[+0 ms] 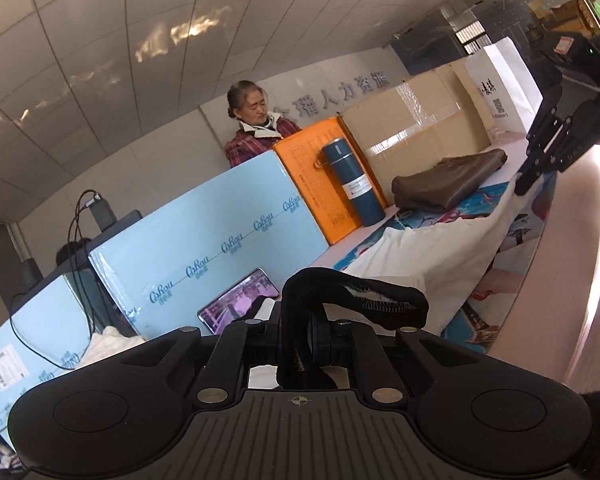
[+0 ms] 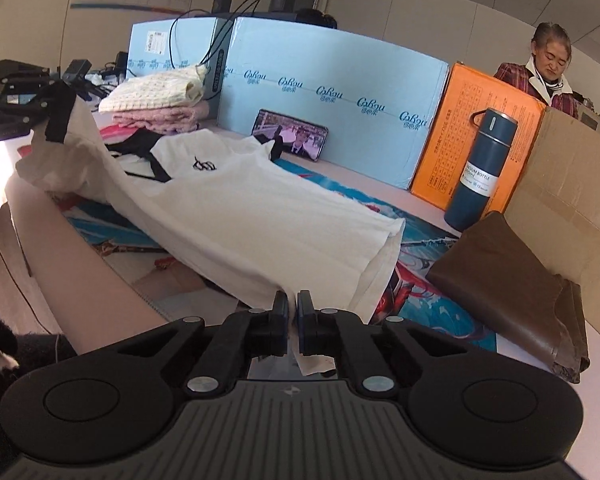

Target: Fold clothes

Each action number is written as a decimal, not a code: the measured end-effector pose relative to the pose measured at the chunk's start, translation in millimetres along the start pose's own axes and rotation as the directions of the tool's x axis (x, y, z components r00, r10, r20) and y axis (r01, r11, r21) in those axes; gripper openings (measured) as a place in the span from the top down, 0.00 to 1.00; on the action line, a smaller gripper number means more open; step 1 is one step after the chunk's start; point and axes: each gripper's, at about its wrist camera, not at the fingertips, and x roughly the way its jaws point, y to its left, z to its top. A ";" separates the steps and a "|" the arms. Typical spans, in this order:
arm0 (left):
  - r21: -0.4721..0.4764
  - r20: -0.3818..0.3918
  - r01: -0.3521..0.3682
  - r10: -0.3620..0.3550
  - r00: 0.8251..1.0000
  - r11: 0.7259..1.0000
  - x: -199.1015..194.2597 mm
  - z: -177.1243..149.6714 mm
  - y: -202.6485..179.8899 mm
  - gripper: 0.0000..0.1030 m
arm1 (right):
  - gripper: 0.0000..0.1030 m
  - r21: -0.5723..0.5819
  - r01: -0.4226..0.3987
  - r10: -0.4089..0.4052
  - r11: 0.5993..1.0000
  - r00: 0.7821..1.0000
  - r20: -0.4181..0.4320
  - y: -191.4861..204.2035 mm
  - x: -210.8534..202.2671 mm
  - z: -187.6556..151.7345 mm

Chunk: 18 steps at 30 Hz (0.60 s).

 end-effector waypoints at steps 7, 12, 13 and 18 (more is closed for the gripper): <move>0.176 -0.126 0.190 -0.170 0.977 0.966 82.8 7.6 26.4 0.89 | 0.96 0.047 -0.030 0.029 0.998 0.999 0.023 -46.0 49.1 27.2; 0.189 -0.232 0.261 -0.216 0.949 0.946 134.0 -8.0 34.1 0.58 | 0.95 0.101 -0.058 0.064 0.993 0.997 -0.053 -66.5 90.7 24.9; 0.170 -0.247 0.247 -0.201 0.948 0.954 139.9 -12.5 38.6 0.45 | 0.93 0.109 -0.045 0.053 0.993 0.997 -0.063 -68.3 95.1 23.5; -0.023 -0.289 0.084 -0.087 0.953 0.996 142.8 -33.1 73.6 0.21 | 0.67 0.199 0.050 -0.036 0.979 0.997 -0.075 -83.1 101.2 17.4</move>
